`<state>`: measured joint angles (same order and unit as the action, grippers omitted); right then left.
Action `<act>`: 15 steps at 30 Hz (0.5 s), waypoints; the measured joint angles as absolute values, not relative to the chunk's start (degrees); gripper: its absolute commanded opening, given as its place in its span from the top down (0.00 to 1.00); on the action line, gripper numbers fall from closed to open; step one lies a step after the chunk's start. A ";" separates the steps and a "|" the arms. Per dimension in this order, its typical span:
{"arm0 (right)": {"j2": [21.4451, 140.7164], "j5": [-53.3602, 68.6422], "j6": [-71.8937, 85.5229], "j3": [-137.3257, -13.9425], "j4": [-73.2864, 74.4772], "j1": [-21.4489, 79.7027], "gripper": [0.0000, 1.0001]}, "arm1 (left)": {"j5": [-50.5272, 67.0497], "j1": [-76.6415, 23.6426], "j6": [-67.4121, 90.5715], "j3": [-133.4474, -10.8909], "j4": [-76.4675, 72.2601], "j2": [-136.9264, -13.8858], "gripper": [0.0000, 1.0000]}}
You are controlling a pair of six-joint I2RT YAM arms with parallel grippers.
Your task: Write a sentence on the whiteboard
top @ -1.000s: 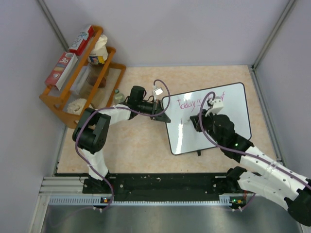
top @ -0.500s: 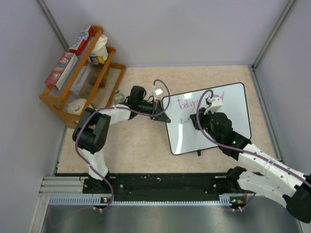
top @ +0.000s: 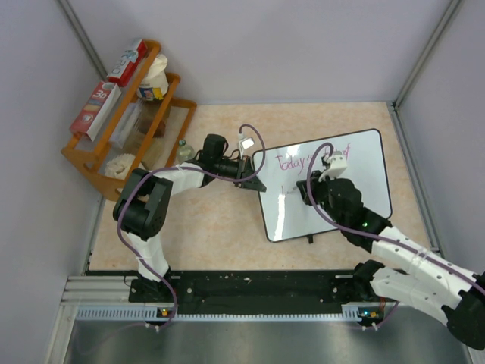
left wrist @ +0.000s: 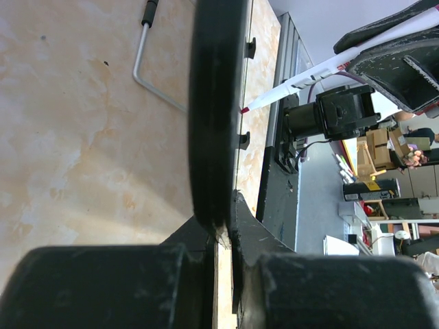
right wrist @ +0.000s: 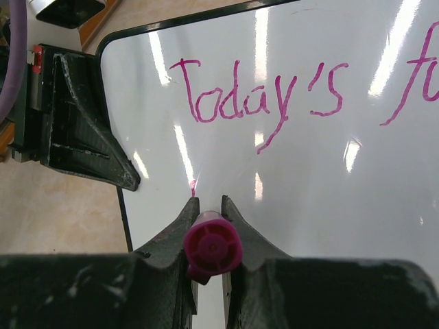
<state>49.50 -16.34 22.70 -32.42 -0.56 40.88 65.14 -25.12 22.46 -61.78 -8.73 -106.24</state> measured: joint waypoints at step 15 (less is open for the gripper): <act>47.35 -15.81 23.77 -30.35 -0.40 40.88 1.00 | 65.12 -25.12 22.44 -61.78 -8.71 -106.24 1.00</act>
